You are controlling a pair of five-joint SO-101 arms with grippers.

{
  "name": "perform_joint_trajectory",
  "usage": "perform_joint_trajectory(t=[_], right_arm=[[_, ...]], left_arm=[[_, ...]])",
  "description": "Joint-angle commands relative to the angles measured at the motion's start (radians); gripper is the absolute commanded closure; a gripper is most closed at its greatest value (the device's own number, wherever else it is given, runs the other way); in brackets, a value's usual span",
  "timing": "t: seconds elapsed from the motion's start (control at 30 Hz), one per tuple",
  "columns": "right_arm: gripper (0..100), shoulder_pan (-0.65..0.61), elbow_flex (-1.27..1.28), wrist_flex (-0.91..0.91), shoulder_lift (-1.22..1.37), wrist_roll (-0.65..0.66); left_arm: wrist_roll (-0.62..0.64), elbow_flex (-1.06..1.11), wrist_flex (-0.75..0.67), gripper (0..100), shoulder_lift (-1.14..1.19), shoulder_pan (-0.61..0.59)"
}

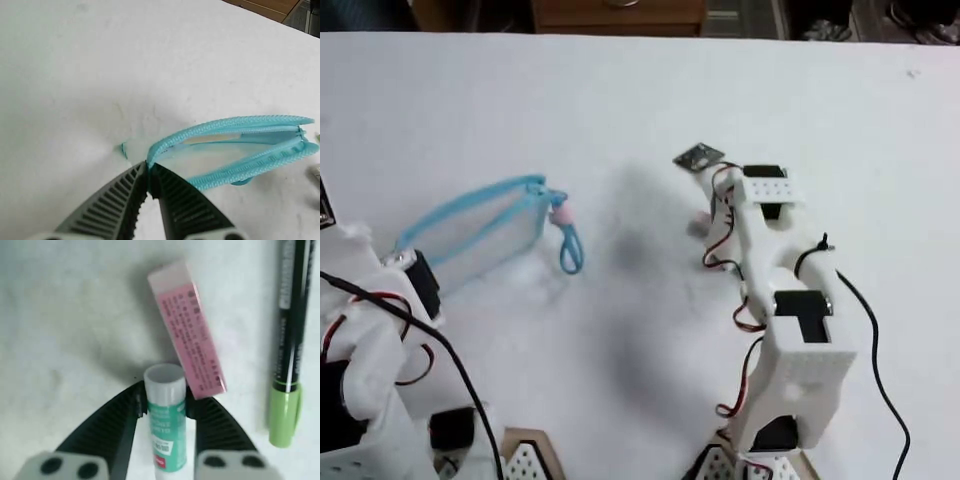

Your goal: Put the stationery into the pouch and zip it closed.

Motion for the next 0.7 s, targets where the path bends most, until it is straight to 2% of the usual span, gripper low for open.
perform_joint_trajectory(t=[0.0, 0.1, 0.47, 0.6, 0.67], right_arm=[[94.4, -0.002, 0.005, 0.021, -0.018, 0.011], [98.1, -0.002, 0.006, 0.061, -0.084, 0.011], [98.1, -0.012, 0.008, 0.278, -0.475, 0.006], [98.1, -0.073, 0.006, 0.308, -0.653, -0.130], [98.1, -0.130, 0.008, 0.311, -0.742, -0.244]], left_arm=[[-0.003, 0.000, -0.008, 98, 0.010, -0.005], [-0.003, 0.000, -0.008, 98, 0.010, -0.005], [-0.003, 0.000, -0.008, 98, 0.008, -0.007], [-0.003, 0.000, -0.008, 98, 0.008, -0.007], [-0.003, 0.000, -0.008, 98, 0.008, -0.007]])
